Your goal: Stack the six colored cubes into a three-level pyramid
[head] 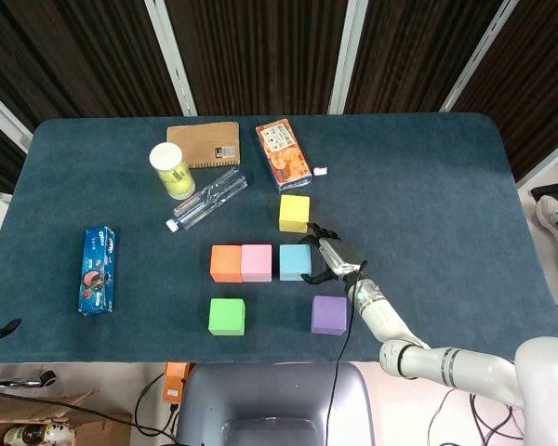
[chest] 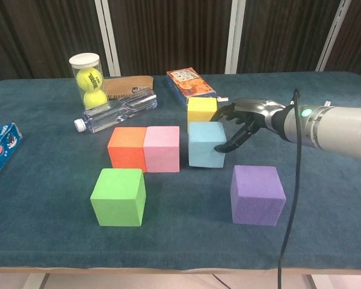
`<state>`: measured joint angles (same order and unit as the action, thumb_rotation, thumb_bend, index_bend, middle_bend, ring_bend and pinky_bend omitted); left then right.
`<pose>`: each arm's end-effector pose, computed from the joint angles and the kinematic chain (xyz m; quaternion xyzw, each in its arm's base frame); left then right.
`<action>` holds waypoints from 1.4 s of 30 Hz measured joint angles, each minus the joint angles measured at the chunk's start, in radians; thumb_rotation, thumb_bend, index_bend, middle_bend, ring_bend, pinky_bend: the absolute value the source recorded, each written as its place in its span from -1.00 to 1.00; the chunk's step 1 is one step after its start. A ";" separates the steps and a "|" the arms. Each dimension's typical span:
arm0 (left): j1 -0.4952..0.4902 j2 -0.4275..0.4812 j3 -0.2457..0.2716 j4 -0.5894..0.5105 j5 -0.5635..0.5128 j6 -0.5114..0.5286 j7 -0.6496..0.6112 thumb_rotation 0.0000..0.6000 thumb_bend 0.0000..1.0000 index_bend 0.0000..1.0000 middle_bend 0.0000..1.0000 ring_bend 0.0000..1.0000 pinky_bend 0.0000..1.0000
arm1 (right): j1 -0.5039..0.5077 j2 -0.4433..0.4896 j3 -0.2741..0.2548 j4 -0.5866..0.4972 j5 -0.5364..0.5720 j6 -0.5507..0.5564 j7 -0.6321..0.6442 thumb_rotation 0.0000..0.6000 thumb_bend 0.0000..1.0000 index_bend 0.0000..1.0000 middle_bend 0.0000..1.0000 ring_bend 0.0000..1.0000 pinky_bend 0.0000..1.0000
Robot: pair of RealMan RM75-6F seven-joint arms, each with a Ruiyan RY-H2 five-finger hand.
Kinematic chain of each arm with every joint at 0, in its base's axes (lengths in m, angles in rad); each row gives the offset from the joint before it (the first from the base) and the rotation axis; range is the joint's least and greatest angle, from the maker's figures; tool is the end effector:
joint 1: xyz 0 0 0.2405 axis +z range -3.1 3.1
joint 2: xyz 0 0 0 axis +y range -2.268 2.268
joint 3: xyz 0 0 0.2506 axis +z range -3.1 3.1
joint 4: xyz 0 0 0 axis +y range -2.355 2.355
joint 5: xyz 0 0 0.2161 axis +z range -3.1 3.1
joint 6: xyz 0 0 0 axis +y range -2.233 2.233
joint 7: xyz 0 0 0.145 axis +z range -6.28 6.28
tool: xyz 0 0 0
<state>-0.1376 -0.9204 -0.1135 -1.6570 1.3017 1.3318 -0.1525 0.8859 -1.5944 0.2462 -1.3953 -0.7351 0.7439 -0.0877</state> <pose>-0.3289 0.2107 0.2142 -0.5444 -0.4379 -0.3626 0.6168 -0.1282 -0.3755 -0.0482 0.6404 -0.5921 0.3623 0.3286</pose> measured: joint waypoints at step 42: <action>0.003 0.001 0.002 0.007 0.000 -0.005 -0.012 1.00 -0.94 -0.80 -0.94 -1.00 -0.83 | 0.055 -0.055 0.018 0.066 0.066 -0.043 -0.019 1.00 -0.58 0.00 -1.00 -1.00 -1.00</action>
<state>-0.1350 -0.9194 -0.1115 -1.6496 1.3019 1.3271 -0.1641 0.9406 -1.6497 0.2645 -1.3293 -0.6686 0.7010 -0.1067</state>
